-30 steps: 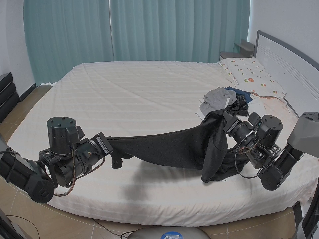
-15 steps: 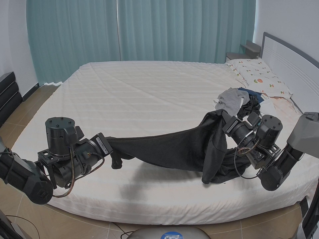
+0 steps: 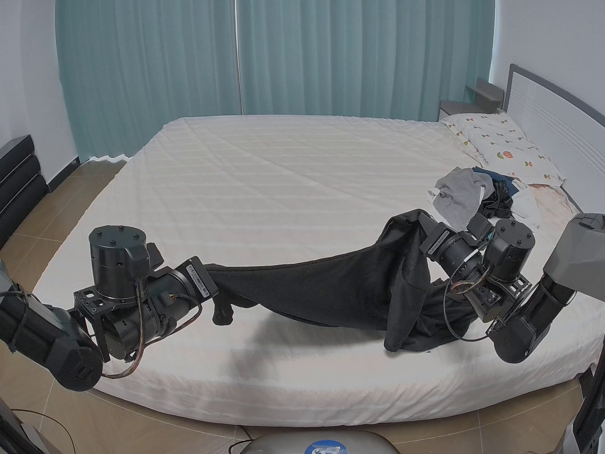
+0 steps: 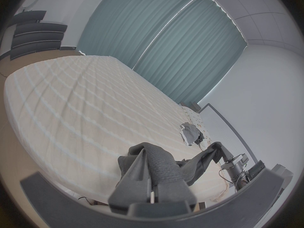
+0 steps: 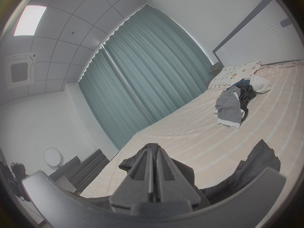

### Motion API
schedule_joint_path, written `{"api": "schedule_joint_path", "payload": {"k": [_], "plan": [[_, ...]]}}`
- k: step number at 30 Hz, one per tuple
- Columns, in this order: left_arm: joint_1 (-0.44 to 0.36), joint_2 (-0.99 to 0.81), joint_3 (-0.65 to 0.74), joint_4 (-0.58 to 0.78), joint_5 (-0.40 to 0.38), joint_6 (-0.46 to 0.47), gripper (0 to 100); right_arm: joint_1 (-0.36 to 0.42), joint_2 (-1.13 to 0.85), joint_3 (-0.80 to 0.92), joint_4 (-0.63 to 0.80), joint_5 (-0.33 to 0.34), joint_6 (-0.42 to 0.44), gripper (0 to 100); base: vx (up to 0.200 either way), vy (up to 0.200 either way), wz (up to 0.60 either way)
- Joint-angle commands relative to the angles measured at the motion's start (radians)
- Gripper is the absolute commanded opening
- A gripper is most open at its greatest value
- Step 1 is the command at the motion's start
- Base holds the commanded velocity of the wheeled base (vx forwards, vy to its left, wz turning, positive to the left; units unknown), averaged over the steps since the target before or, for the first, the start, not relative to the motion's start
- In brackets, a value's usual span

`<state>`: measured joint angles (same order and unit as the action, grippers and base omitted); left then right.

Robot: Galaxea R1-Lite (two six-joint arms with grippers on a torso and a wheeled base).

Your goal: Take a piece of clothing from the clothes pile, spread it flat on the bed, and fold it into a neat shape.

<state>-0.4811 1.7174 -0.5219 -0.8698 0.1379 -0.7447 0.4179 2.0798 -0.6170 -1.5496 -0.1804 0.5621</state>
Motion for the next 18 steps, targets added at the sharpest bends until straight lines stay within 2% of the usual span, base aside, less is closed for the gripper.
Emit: {"api": "schedule_joint_path", "payload": {"k": [1, 5, 10, 18], "plan": [[-0.007, 0.013, -0.015, -0.003, -0.003, -0.005, 0, -0.013, -0.010, 0.013, 0.002, 0.001, -0.016, 0, 0.000, 0.000, 0.00], [-0.007, 0.019, -0.013, -0.002, -0.004, -0.041, 0, -0.034, -0.067, 0.030, 0.031, 0.004, -0.025, 0, 0.000, 0.000, 0.00], [-0.007, 0.010, -0.007, 0.000, -0.004, -0.042, 0, -0.048, -0.098, 0.065, 0.075, 0.001, -0.024, 0, 0.000, 0.000, 0.00], [-0.030, -0.019, 0.060, 0.002, 0.005, -0.041, 0, -0.031, -0.198, 0.181, 0.074, 0.001, -0.024, 0, -0.200, 0.000, 0.00]]}}
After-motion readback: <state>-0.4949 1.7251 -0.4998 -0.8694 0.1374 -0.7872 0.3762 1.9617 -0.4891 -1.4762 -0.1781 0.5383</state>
